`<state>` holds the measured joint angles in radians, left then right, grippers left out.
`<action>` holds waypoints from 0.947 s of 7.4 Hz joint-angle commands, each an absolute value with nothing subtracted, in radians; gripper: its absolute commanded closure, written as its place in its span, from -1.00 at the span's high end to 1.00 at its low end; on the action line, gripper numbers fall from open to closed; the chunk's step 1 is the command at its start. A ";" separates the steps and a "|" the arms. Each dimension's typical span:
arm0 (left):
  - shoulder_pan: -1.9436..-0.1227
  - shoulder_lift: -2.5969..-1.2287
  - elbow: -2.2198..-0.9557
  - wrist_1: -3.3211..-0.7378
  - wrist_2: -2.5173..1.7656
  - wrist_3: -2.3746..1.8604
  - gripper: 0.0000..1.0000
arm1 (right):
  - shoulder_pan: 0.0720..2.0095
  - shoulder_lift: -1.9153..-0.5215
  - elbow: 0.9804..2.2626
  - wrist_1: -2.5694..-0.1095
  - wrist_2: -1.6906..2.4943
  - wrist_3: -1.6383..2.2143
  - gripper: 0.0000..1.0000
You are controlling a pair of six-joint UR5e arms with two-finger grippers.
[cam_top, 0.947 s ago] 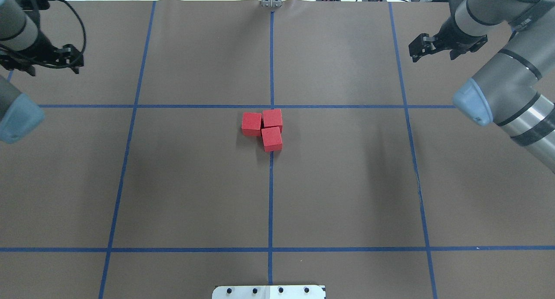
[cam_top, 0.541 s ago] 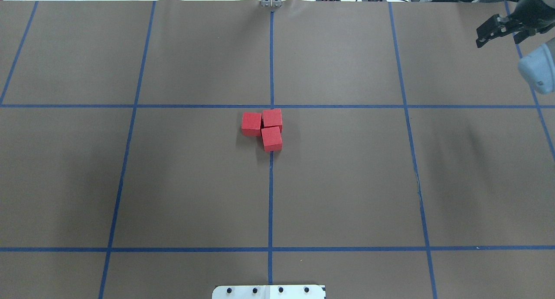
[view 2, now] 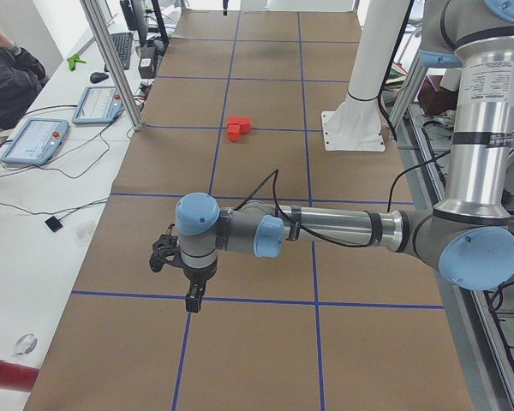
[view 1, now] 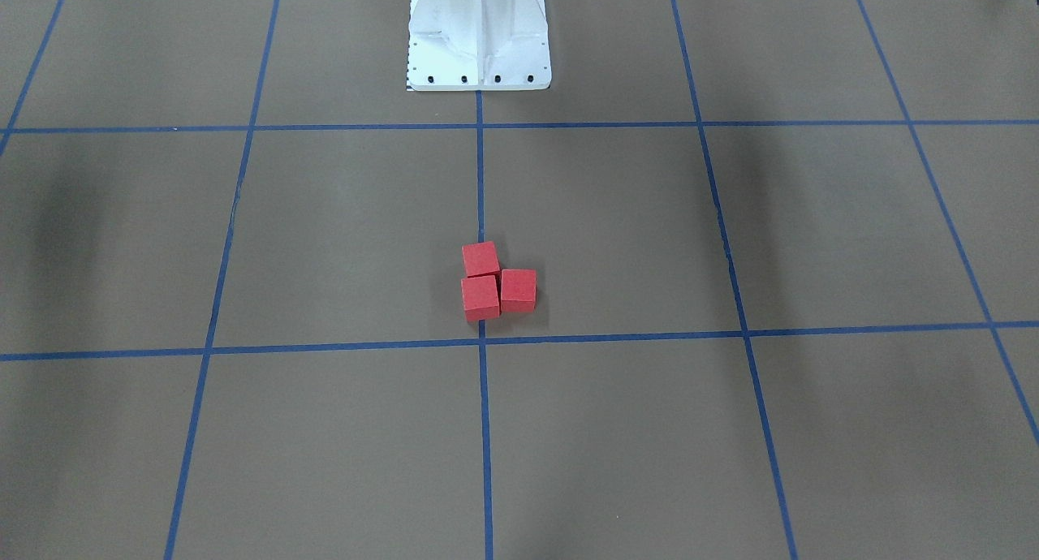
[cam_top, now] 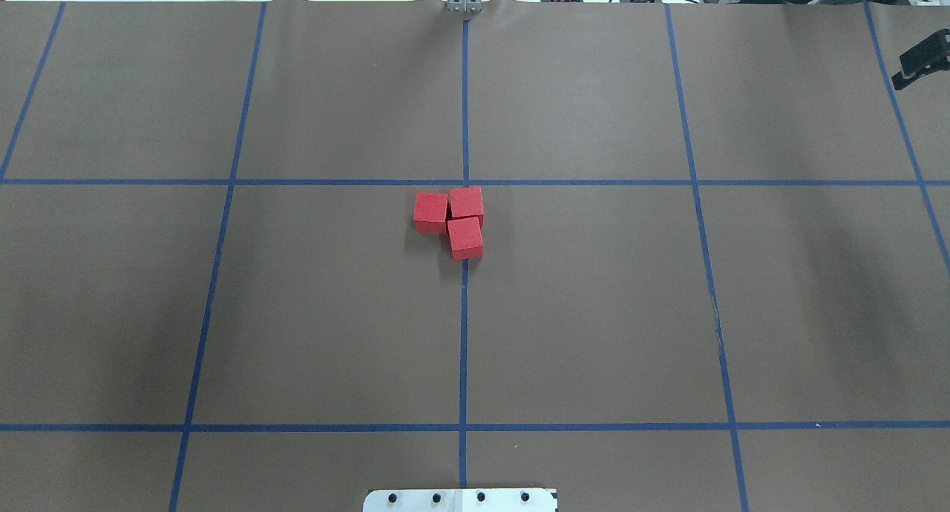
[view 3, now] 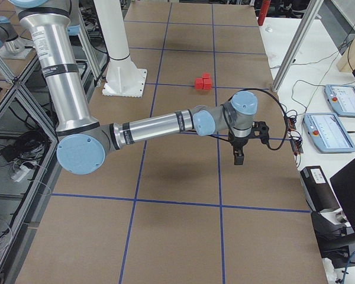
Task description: Form red blocks into L shape at center
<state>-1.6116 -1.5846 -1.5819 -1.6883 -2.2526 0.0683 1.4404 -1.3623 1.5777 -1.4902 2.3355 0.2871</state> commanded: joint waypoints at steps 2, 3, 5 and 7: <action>-1.615 -1.528 -1.603 -1.793 -2.256 0.017 0.99 | 1.506 -1.437 1.577 -1.499 2.388 0.184 0.98; -1.605 -1.526 -1.623 -1.790 -2.261 -0.033 0.99 | 1.514 -1.459 1.574 -1.502 2.378 0.183 0.98; -1.562 -1.525 -1.626 -1.780 -2.261 -0.035 0.99 | 1.525 -1.505 1.574 -1.512 2.378 0.186 0.98; -1.562 -1.525 -1.628 -1.747 -2.261 -0.035 0.99 | 1.539 -1.502 1.589 -1.566 2.378 0.186 0.98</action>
